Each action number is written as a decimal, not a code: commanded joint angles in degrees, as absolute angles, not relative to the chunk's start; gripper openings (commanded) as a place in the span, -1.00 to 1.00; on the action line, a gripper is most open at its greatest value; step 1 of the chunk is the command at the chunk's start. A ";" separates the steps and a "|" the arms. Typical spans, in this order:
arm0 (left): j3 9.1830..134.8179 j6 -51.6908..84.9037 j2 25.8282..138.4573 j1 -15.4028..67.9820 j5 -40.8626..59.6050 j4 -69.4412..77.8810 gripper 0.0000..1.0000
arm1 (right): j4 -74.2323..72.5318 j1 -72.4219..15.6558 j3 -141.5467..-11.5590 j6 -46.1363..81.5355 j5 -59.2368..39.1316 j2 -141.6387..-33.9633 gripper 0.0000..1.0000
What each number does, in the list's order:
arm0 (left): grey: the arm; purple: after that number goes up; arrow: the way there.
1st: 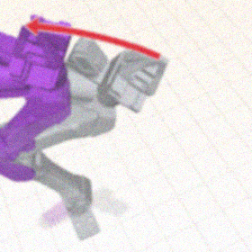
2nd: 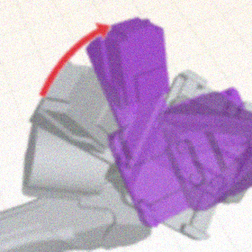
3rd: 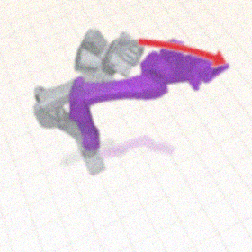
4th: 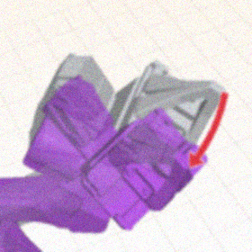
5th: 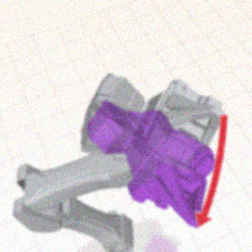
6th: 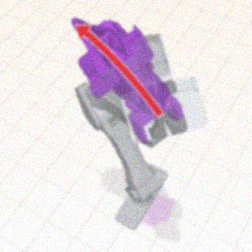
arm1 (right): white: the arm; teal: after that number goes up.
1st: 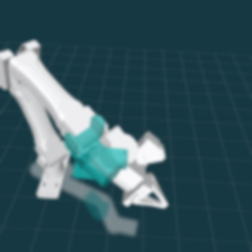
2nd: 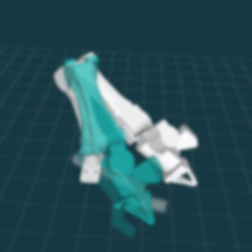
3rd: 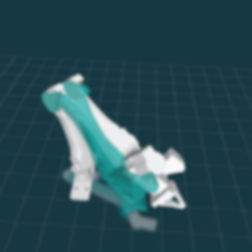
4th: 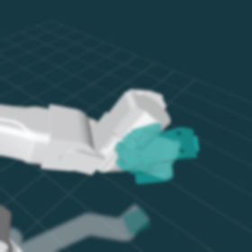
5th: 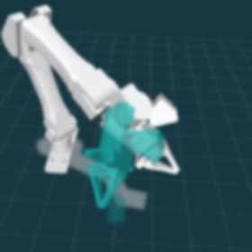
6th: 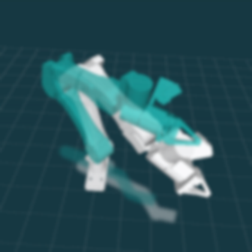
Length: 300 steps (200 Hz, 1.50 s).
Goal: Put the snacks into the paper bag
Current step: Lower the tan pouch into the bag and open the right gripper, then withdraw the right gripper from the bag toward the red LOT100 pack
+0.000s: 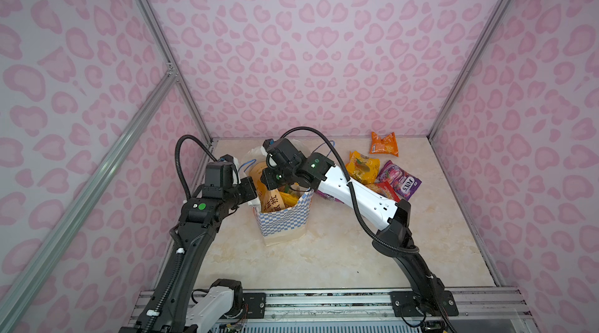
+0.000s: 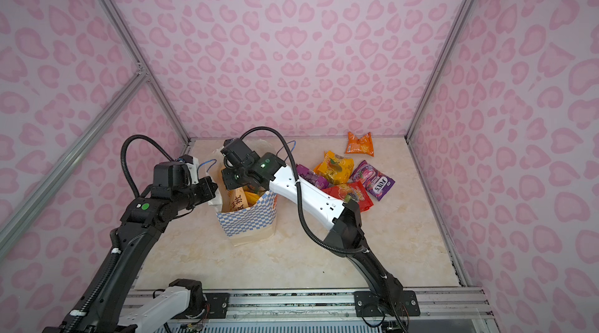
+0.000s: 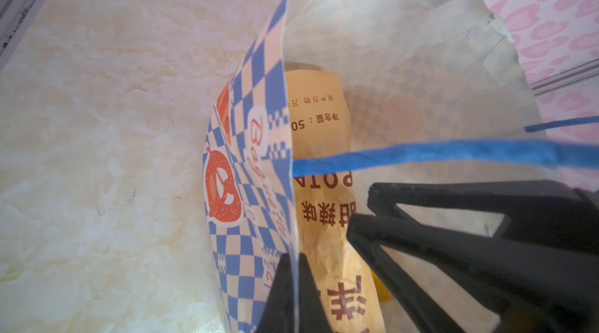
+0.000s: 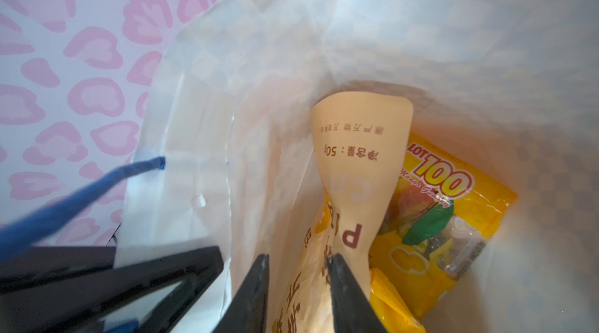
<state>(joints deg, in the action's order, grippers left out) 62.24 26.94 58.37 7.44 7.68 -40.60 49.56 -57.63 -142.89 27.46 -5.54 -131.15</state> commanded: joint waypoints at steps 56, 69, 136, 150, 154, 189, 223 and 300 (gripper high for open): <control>62.23 26.10 58.10 7.29 7.43 -38.23 -0.91 | 51.30 -55.28 -143.17 30.09 -7.61 -136.75 -0.45; 62.14 26.10 57.93 7.25 7.15 -38.15 -0.91 | 51.50 -54.61 -143.26 30.65 -8.44 -137.51 -0.45; 62.18 26.11 58.27 7.05 7.31 -38.23 -0.91 | 50.87 -57.09 -148.70 23.92 -8.62 -130.72 -0.18; 62.23 26.10 58.21 6.99 7.47 -38.32 -0.91 | 49.97 -57.04 -146.18 22.42 -6.94 -125.69 -0.03; 62.24 26.10 58.14 7.03 7.40 -38.32 -0.91 | 49.69 -57.08 -145.00 21.95 -6.16 -124.24 0.03; 62.21 26.18 58.15 7.03 7.24 -38.31 -0.89 | 42.26 -56.88 -123.94 17.58 2.54 -106.23 0.72; 62.15 26.19 58.10 7.03 7.23 -38.30 -0.88 | 35.03 -53.99 -101.35 17.12 9.97 -89.00 0.97; 62.20 26.28 58.52 7.03 7.64 -38.30 -0.86 | 26.12 -17.33 -56.88 36.57 -5.34 -67.98 0.97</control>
<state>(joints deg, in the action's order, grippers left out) 62.24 26.83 58.28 7.09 7.66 -40.62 31.75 -25.50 -65.63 28.05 2.94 -70.91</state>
